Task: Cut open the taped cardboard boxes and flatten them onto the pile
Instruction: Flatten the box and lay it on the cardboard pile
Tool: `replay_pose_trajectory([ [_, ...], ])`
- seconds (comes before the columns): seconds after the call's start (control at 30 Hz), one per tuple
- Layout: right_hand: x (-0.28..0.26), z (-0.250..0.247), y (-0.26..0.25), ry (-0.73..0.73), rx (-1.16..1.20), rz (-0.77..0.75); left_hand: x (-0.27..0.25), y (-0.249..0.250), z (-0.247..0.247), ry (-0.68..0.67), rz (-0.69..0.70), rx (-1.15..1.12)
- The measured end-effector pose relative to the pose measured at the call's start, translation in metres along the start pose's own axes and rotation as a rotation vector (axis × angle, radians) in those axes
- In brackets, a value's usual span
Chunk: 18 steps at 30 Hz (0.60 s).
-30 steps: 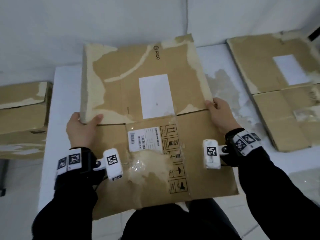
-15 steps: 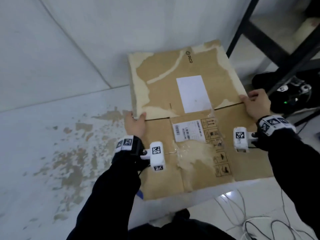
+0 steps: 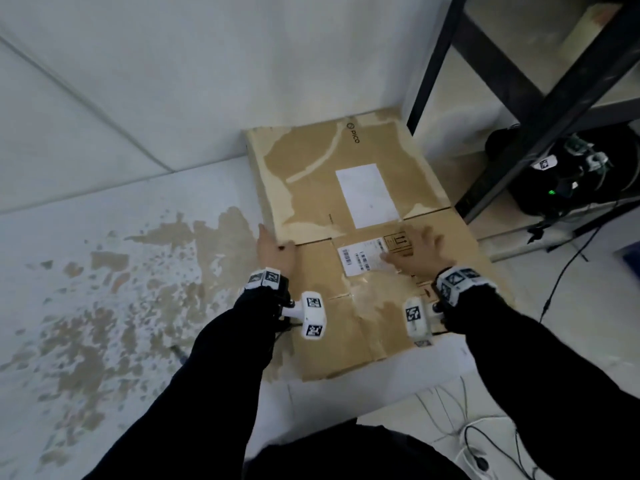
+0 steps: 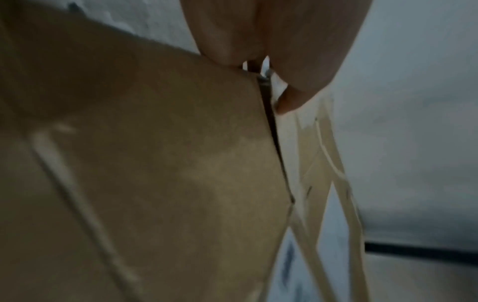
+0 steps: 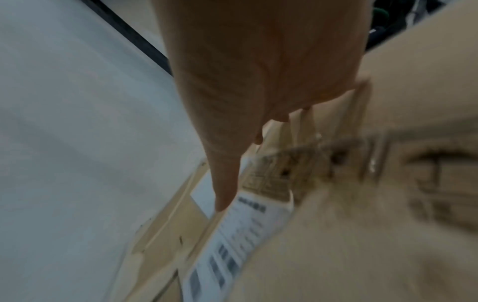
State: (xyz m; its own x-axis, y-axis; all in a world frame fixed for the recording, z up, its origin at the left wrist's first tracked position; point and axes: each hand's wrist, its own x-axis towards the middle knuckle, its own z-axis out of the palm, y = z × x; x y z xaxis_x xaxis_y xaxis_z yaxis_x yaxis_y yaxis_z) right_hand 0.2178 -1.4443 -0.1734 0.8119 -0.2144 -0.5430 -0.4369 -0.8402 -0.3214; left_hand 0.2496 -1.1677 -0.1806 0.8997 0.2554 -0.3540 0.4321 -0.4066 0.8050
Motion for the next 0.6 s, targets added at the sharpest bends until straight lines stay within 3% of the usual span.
replay_pose_trajectory([
  [0.1,-0.006,0.016,0.004,0.035,-0.029,0.061,-0.008,-0.004,0.014,-0.058,0.057,0.120],
  [0.2,0.000,0.016,0.007,0.022,-0.079,0.072,-0.004,-0.003,0.021,-0.051,0.058,0.425],
  [0.33,0.009,0.014,0.008,0.002,-0.118,0.102,0.001,-0.005,0.019,-0.067,0.117,0.667],
  [0.47,0.010,0.012,0.009,0.003,-0.135,0.085,-0.019,-0.013,0.006,-0.155,0.114,0.589],
  [0.6,0.002,0.012,0.009,0.092,-0.081,0.042,-0.075,-0.040,-0.026,-0.083,0.124,0.405],
])
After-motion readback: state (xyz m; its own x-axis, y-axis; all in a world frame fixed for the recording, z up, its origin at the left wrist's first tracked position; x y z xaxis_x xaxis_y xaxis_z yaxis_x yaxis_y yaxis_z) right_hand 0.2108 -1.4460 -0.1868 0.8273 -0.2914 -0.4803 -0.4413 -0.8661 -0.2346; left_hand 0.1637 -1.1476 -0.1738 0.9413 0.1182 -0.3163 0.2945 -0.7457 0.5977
